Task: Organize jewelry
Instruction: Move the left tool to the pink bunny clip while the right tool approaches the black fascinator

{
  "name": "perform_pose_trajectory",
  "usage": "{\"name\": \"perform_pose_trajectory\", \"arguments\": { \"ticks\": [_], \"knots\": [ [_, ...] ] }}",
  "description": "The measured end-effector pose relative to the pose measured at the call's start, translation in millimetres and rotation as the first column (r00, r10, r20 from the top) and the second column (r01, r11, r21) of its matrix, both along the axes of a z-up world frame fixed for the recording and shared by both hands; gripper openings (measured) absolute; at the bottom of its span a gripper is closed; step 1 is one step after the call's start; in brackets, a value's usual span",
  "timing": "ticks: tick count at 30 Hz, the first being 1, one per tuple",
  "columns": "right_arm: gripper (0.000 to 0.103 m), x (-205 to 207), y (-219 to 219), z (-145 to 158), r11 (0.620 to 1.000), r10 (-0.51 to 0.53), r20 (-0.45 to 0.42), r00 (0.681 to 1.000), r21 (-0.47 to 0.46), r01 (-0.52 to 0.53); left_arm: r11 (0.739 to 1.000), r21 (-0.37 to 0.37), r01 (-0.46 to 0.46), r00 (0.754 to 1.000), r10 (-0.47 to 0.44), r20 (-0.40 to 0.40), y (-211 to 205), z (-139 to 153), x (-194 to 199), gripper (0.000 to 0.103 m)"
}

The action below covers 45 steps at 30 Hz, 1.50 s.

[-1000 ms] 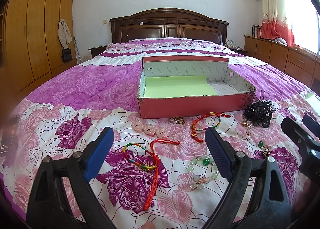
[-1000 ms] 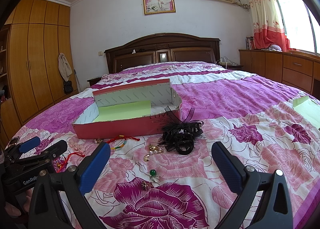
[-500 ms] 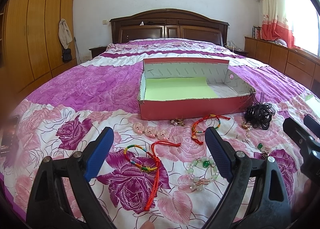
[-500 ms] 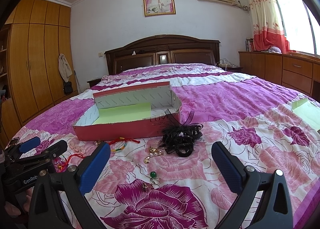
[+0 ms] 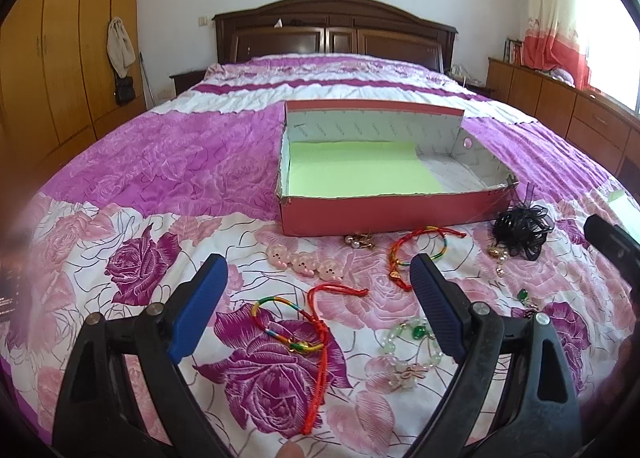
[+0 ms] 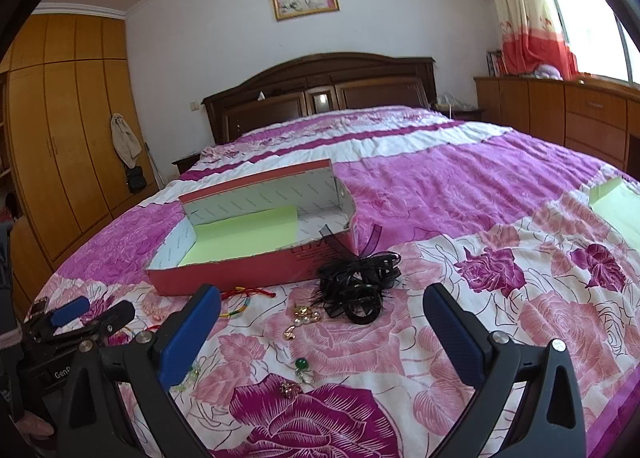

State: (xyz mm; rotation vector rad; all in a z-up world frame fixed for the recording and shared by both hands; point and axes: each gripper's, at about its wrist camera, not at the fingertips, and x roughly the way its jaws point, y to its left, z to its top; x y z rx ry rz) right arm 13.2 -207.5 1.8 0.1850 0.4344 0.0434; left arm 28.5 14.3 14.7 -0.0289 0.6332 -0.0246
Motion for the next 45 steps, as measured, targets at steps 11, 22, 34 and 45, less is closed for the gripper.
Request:
{"name": "perform_pose_trajectory", "arguments": {
  "ticks": [11, 22, 34, 45],
  "knots": [
    [0.103, 35, -17, -1, 0.999, -0.015, -0.175, 0.985, 0.037, 0.022, 1.000, -0.004, 0.002, 0.990, -0.003, -0.142, 29, -7, 34, 0.085],
    [0.103, 67, -26, -24, 0.997, 0.004, -0.307, 0.952, 0.076, 0.020, 0.999, -0.005, 0.047, 0.963, -0.047, -0.265, 30, -32, 65, 0.081],
    [0.103, 80, -23, -28, 0.998, 0.019, -0.331, 0.943, 0.065, 0.003, 0.991, 0.027, 0.131, 0.935, -0.114, -0.336, 17, -51, 83, 0.081],
    [0.103, 112, -21, -39, 0.998, 0.034, -0.371, 0.928, 0.067, -0.010, 0.989, 0.048, 0.143, 0.930, -0.118, -0.348, 14, -62, 92, 0.079]
  ]
}}
